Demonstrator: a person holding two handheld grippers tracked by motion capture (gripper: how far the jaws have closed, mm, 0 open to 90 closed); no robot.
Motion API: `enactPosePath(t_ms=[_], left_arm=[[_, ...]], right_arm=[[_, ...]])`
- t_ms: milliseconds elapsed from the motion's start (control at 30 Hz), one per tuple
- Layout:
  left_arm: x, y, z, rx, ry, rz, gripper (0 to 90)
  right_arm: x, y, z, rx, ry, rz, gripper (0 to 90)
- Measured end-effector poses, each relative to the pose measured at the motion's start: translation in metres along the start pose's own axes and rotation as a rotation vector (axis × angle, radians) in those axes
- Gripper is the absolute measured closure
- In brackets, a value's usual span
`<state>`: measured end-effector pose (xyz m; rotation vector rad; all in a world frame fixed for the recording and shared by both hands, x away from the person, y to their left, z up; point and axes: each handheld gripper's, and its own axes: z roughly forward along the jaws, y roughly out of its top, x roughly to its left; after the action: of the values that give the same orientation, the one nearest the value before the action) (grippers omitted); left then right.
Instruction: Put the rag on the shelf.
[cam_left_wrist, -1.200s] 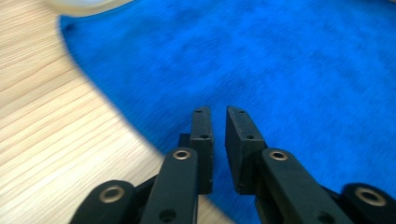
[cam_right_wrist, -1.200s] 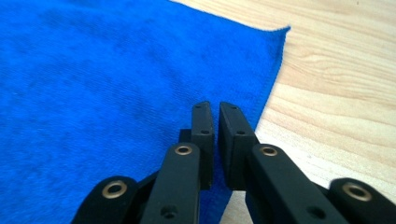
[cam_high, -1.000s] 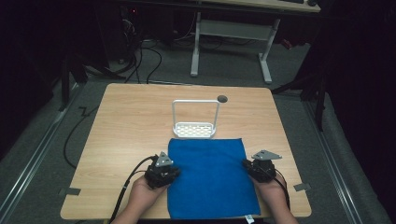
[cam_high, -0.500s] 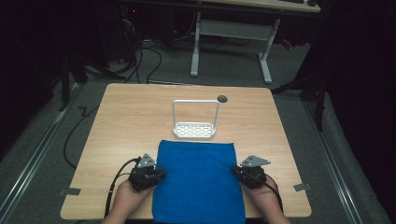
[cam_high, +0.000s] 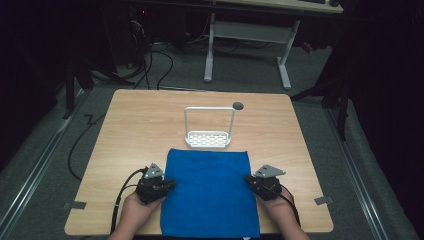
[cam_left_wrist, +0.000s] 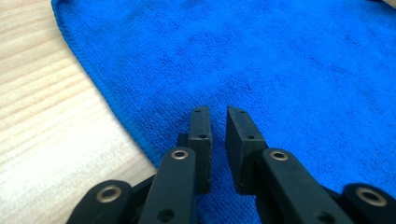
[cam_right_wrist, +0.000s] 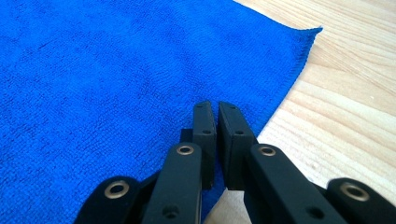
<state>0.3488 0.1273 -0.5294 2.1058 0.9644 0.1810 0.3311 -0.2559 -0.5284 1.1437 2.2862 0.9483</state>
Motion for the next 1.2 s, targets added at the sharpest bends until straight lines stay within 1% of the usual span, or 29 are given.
enactPosePath(t_ms=[233,267,300,333,367,400,433,467,500,533,567,600,633,667,733,767,800,867,933,1000,1033,1100,1167,1200], left_arm=[[-0.001,0.0,-0.002,0.014,0.008,0.011,80.4],[-0.002,0.0,-0.003,0.016,0.014,0.016,80.2],[-0.002,-0.001,-0.004,0.019,0.017,0.029,79.6],[-0.003,-0.001,-0.005,0.013,0.022,0.038,77.7],[-0.003,-0.002,-0.008,-0.016,0.048,0.058,75.8],[-0.003,-0.002,-0.008,-0.016,0.048,0.058,75.3],[-0.001,-0.001,-0.01,-0.043,0.076,0.058,73.6],[0.002,0.0,-0.012,-0.07,0.096,0.046,73.6],[0.006,0.0,-0.013,-0.1,0.114,0.029,71.2],[0.01,0.001,-0.013,-0.116,0.129,0.016,69.4],[0.016,0.001,-0.011,-0.12,0.159,0.004,66.0],[0.016,0.001,-0.011,-0.12,0.159,0.004,63.6],[0.023,0.004,-0.008,-0.123,0.196,-0.018,61.2],[0.027,0.005,-0.007,-0.13,0.201,-0.035,61.1],[0.033,0.01,-0.003,-0.135,0.219,-0.055,60.4],[0.036,0.013,-0.001,-0.133,0.223,-0.059,60.4],[0.036,0.013,-0.001,-0.133,0.223,-0.059,60.4],[0.042,0.021,0.006,-0.129,0.239,-0.058,60.7],[0.046,0.027,0.013,-0.127,0.233,-0.071,60.7],[0.049,0.033,0.02,-0.112,0.237,-0.08,60.9],[0.049,0.033,0.02,-0.112,0.237,-0.08,61.3],[0.05,0.04,0.028,-0.105,0.254,-0.068,61.7],[0.051,0.043,0.031,-0.099,0.255,-0.065,62.2],[0.052,0.045,0.035,-0.11,0.27,-0.059,63.5]], right_arm=[[-0.002,0.001,0.002,-0.009,-0.011,0.007,85.9],[-0.002,0.001,0.001,-0.011,-0.016,0.012,82.2],[-0.002,0.001,-0.001,-0.016,-0.019,0.012,80.8],[-0.003,0.001,-0.004,-0.038,-0.02,0.019,79.4],[-0.006,0.001,-0.01,-0.071,-0.025,0.046,77.6],[-0.006,0.001,-0.01,-0.071,-0.025,0.046,77.6],[-0.008,0.0,-0.015,-0.091,-0.035,0.056,73.9],[-0.008,0.0,-0.015,-0.091,-0.035,0.056,73.9],[-0.009,-0.001,-0.016,-0.093,-0.042,0.058,72.6],[-0.011,-0.002,-0.016,-0.091,-0.045,0.06,71.3],[-0.012,-0.003,-0.016,-0.089,-0.049,0.06,69.3],[-0.012,-0.003,-0.016,-0.089,-0.049,0.06,69.3],[-0.013,-0.004,-0.017,-0.089,-0.049,0.058,68.4],[-0.012,-0.003,-0.017,-0.089,-0.049,0.059,68.3],[-0.013,-0.003,-0.017,-0.091,-0.046,0.045,67.8],[-0.013,-0.003,-0.017,-0.094,-0.046,0.044,67.7],[-0.013,-0.003,-0.017,-0.094,-0.046,0.044,67.7],[-0.014,-0.004,-0.018,-0.096,-0.041,0.042,67.2],[-0.015,-0.004,-0.019,-0.095,-0.038,0.045,66.9],[-0.016,-0.005,-0.019,-0.094,-0.035,0.041,66.7],[-0.016,-0.005,-0.019,-0.094,-0.035,0.041,66.7],[-0.017,-0.005,-0.02,-0.095,-0.034,0.045,66.6],[-0.017,-0.005,-0.02,-0.095,-0.033,0.046,66.5],[-0.017,-0.005,-0.019,-0.094,-0.03,0.045,66.3]])
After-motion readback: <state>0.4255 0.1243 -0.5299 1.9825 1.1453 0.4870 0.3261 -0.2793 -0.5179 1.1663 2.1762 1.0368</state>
